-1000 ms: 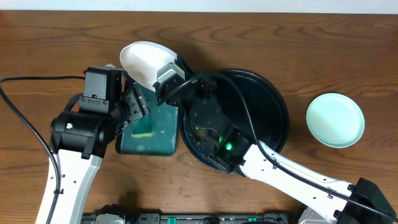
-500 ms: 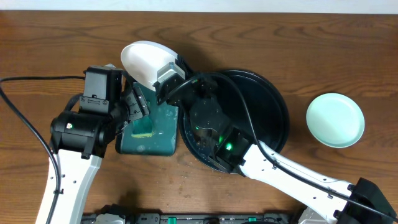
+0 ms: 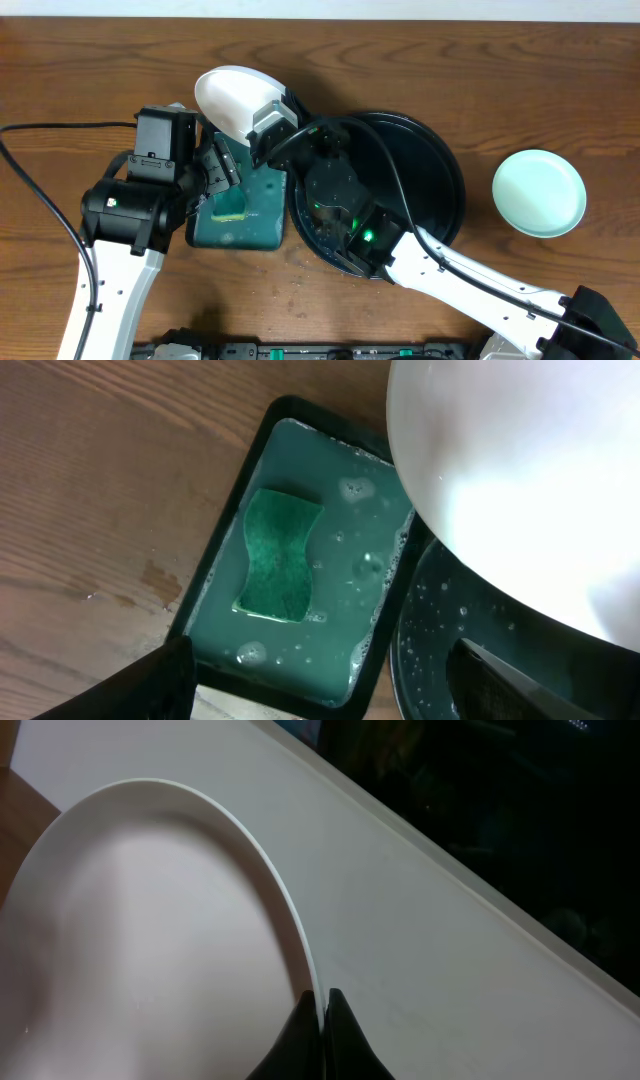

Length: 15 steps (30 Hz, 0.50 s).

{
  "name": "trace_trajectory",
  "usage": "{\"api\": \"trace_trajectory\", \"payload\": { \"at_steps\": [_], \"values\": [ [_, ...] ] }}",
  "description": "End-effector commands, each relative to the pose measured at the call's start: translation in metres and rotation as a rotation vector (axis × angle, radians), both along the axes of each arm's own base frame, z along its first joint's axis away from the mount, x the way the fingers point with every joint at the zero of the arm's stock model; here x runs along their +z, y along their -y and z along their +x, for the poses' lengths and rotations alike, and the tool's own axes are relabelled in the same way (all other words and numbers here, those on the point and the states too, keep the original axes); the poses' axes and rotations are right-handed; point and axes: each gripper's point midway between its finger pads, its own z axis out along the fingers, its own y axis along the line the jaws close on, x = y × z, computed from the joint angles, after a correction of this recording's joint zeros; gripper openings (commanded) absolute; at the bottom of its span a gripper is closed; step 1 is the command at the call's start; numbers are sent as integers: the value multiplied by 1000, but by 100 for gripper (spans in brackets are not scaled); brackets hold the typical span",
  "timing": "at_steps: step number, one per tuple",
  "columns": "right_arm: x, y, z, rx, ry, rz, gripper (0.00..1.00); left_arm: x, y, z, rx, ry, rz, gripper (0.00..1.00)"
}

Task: Clean dirty plates on tray and stack at the side

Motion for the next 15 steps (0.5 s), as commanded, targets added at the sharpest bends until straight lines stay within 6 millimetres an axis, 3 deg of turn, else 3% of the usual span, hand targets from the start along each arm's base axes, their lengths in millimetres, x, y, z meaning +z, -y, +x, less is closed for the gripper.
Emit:
{"api": "trace_trajectory", "payload": {
  "at_steps": [1,15],
  "values": [
    [22,1,-7,3,31,40,1,6,0,1,-6,13,-3,80],
    [22,5,-6,-17,30,40,1,6,0,1,-6,13,-3,81]
  ]
}}
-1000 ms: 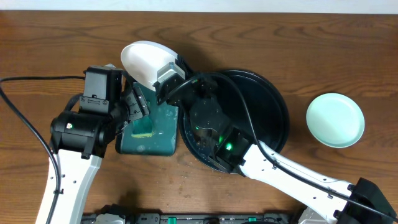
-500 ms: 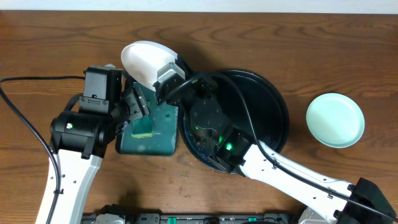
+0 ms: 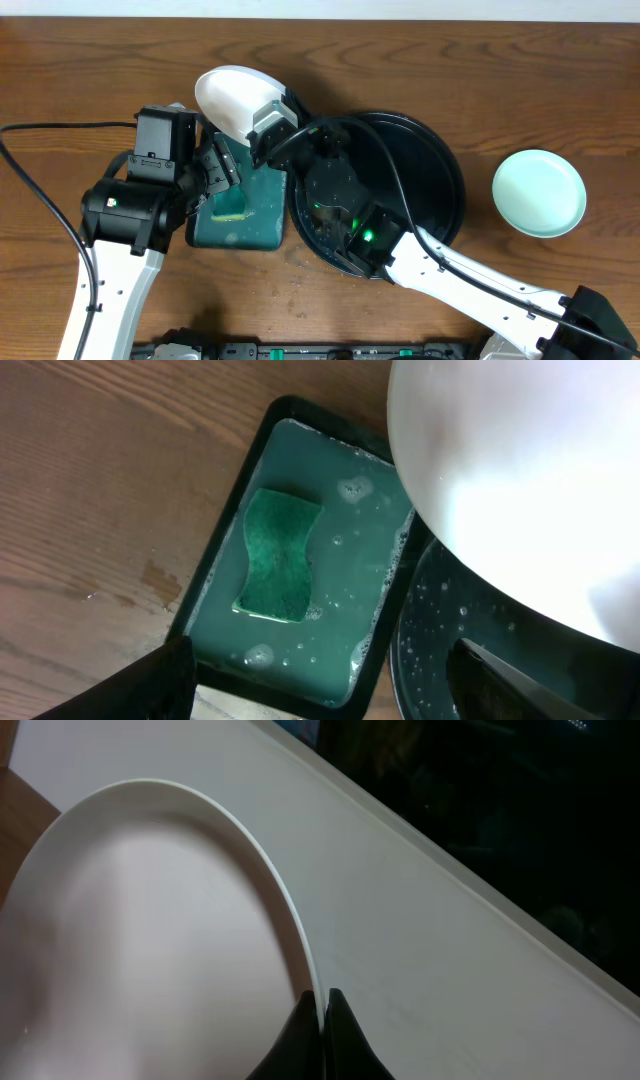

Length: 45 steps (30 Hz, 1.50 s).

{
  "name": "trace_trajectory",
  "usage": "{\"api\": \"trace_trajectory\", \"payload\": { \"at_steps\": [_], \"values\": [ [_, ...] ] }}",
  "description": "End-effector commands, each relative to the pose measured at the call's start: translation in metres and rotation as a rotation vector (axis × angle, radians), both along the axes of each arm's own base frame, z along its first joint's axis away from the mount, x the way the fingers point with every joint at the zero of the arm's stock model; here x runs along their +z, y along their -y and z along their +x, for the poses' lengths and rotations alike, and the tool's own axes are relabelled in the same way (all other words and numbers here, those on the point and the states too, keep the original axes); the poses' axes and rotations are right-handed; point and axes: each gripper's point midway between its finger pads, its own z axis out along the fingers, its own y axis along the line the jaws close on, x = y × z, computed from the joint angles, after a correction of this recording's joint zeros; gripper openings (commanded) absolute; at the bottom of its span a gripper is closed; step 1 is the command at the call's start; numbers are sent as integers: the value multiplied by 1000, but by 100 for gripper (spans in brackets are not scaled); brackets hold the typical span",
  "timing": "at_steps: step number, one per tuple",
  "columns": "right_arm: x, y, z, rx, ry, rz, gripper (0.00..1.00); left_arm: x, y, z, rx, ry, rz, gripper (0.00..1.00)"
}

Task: Clean dirty plates on tray and stack at the side

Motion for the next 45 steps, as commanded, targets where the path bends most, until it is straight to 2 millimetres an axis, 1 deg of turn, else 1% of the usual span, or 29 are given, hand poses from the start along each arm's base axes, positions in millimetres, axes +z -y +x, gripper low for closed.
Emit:
{"api": "trace_trajectory", "payload": {
  "at_steps": [1,14,15,17,19,21,23,24,26,30,32,34,35,37,38,39,40,42,43,45],
  "values": [
    [22,5,-6,-19,30,40,1,5,0,1,-6,12,-3,81],
    [23,6,-5,-26,34,42,1,5,0,1,-6,12,-3,80],
    [24,10,-4,-46,44,16,1,5,0,1,-6,12,-3,80],
    [26,14,-2,-71,44,45,1,5,0,1,-6,12,-3,81],
    [25,8,-7,-44,40,39,1,5,0,1,-6,12,-3,81],
    [25,9,-8,-62,61,-26,1,5,0,1,-6,12,-3,81],
    [26,13,-7,-82,53,16,1,5,0,1,-6,12,-3,81],
    [26,9,-9,-64,46,31,1,5,0,1,-6,12,-3,80],
    [24,4,-12,-45,53,-12,1,5,0,1,-6,12,-3,81],
    [24,10,-8,-70,46,12,1,5,0,1,-6,12,-3,81],
    [20,19,-2,-103,15,66,1,5,0,1,-6,12,-3,81],
    [10,38,11,-179,-52,178,1,5,0,1,-6,12,-3,81],
    [-1,52,19,-227,-104,244,1,5,0,1,-6,12,-3,81],
    [-32,79,35,-319,-233,384,1,5,0,1,-6,12,-3,81],
    [-52,92,41,-360,-320,473,1,5,0,1,-6,12,-3,81],
    [-69,100,45,-374,-403,537,1,5,0,1,-6,12,-3,81],
    [-85,104,47,-370,-492,588,1,5,0,1,-6,12,-3,81],
    [-112,103,48,-315,-692,681,1,5,0,1,-6,12,-3,81],
    [-122,99,45,-262,-813,731,1,5,0,1,-6,12,-3,81],
    [-132,101,38,-181,-983,778,1,5,0,1,-6,12,-3,81]
  ]
}}
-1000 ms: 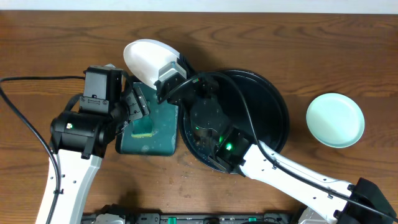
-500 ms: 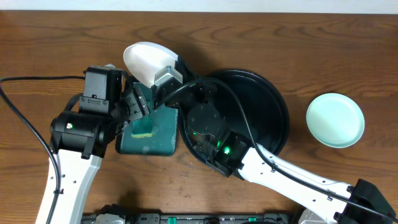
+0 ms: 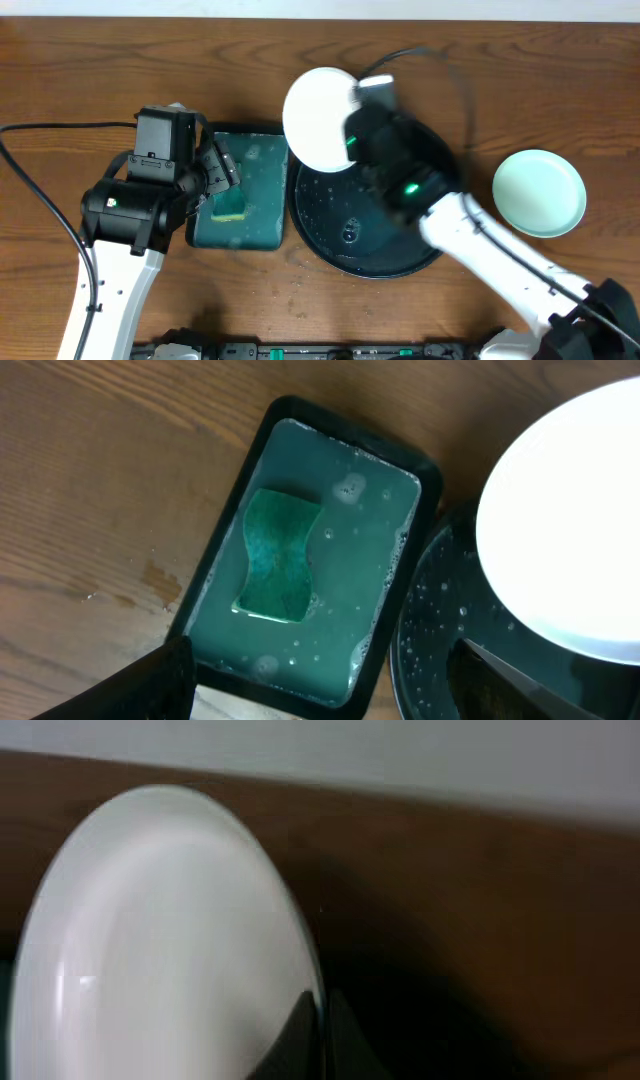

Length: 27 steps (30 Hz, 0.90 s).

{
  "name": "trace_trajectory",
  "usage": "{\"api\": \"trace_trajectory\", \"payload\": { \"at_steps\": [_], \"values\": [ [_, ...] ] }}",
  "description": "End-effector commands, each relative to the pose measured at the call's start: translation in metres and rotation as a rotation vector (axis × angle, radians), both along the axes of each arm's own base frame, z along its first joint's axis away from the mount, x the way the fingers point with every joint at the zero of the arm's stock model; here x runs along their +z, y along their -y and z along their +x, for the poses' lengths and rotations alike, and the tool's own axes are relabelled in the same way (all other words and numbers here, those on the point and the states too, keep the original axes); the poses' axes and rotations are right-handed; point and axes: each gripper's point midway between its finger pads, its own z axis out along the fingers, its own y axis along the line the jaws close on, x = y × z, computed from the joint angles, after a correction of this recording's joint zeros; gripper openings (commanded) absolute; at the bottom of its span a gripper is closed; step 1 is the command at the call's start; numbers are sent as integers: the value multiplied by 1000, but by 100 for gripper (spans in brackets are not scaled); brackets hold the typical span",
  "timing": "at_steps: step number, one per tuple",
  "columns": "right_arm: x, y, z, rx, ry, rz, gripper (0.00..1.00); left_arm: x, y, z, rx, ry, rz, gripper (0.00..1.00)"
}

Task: Clean dirty plates on tray and stack at the side
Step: 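Carry the white plate right and stack it on the plate pile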

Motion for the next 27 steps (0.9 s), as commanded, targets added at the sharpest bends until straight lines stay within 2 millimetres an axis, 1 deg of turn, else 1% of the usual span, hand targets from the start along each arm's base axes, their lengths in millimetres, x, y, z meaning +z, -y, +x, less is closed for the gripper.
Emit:
{"api": "trace_trajectory", "payload": {
  "at_steps": [1,3,5,11,12,14,16,19,20,22,25,26,27],
  "values": [
    [3,-25,-19,115,-243,458,1,5,0,1,-6,12,-3,81],
    [0,0,-22,99,-315,500,1,5,0,1,-6,12,-3,81],
    [-5,41,-26,4,-374,512,1,5,0,1,-6,12,-3,81],
    [-26,185,-54,-422,-491,528,1,5,0,1,-6,12,-3,81],
    [-31,213,-61,-510,-504,537,1,5,0,1,-6,12,-3,81],
    [-40,260,-76,-669,-521,541,1,5,0,1,-6,12,-3,81],
    [-51,304,-95,-828,-537,547,1,5,0,1,-6,12,-3,81],
    [-68,345,-120,-986,-568,567,1,5,0,1,-6,12,-3,81],
    [-74,353,-127,-1021,-583,579,1,5,0,1,-6,12,-3,81],
    [-87,365,-140,-1081,-619,601,1,5,0,1,-6,12,-3,81],
    [-100,377,-151,-1120,-653,613,1,5,0,1,-6,12,-3,81],
    [-103,379,-153,-1121,-662,611,3,5,0,1,-7,12,-2,81],
    [-105,381,-155,-1125,-669,606,8,5,0,1,-6,12,-3,81]
  ]
}}
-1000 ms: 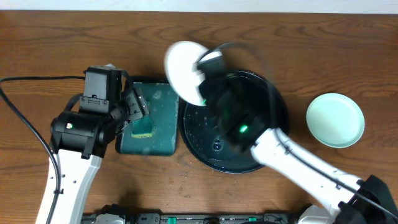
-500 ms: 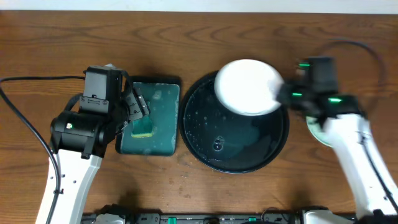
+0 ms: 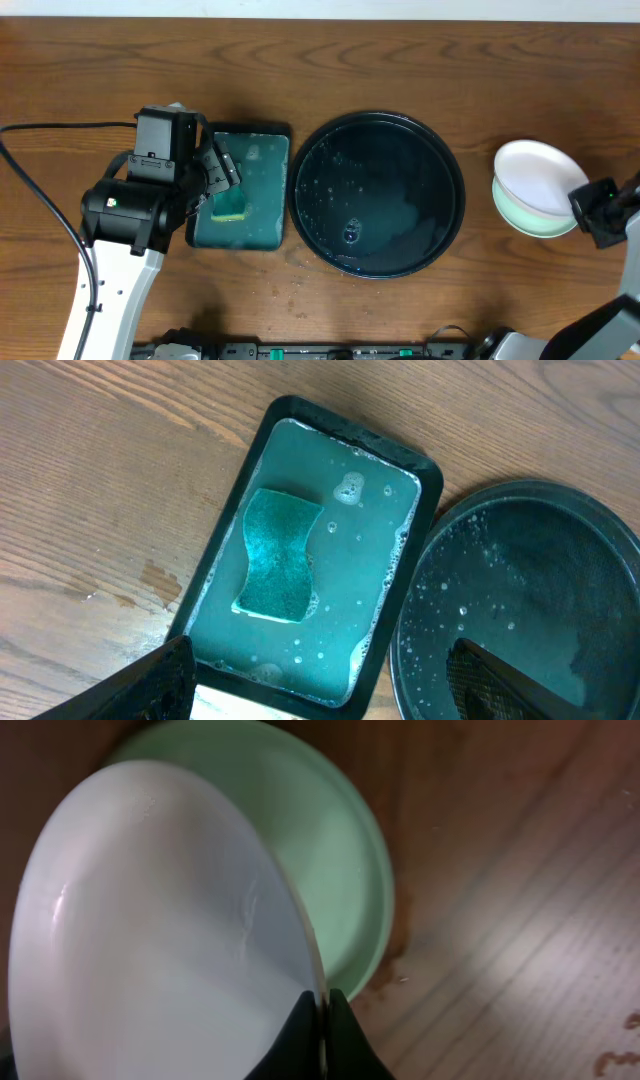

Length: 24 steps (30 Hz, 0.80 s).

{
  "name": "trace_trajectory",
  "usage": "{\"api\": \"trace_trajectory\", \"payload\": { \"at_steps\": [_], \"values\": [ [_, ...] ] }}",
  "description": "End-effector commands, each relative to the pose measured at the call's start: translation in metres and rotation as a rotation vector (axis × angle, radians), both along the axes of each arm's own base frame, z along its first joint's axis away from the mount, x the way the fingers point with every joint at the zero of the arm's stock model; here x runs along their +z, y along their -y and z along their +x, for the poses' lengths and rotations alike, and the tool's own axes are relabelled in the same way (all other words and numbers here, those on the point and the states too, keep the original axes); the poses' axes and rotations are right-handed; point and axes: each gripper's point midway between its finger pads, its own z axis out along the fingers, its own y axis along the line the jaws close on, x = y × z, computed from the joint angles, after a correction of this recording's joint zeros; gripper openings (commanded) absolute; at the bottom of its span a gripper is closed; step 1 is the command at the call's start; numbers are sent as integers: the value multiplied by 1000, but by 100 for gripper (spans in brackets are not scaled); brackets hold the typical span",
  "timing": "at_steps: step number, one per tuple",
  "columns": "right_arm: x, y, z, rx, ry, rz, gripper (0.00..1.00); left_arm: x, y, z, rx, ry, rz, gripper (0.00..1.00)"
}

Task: Clean dirty plates on tray and stack at the side

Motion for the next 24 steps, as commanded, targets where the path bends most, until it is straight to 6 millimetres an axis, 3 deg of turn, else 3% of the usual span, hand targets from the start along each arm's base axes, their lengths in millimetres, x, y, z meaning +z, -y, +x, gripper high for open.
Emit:
{"api": "trace_trajectory", "payload": {
  "at_steps": [1,4,7,9,14,17,19,20,24],
  "values": [
    [-8,7,-8,-8,-36,-4,23,5,0,1,-6,12,-3,81],
    [-8,8,-7,-7,-32,-6,37,5,0,1,-6,12,-3,81],
    [7,-18,14,124,96,73,40,5,0,1,-6,12,-3,81],
    [27,-45,33,266,223,117,41,5,0,1,-6,12,-3,81],
    [101,-150,56,801,564,147,41,5,0,1,-6,12,-3,81],
    [136,-217,42,1113,705,124,46,5,0,1,-6,12,-3,81],
    [153,-254,26,1237,753,128,54,5,0,1,-6,12,-3,81],
    [159,-269,19,1275,770,140,99,5,0,1,-6,12,-3,81],
    [180,-316,-10,1386,826,207,99,5,0,1,-6,12,-3,81]
  ]
}}
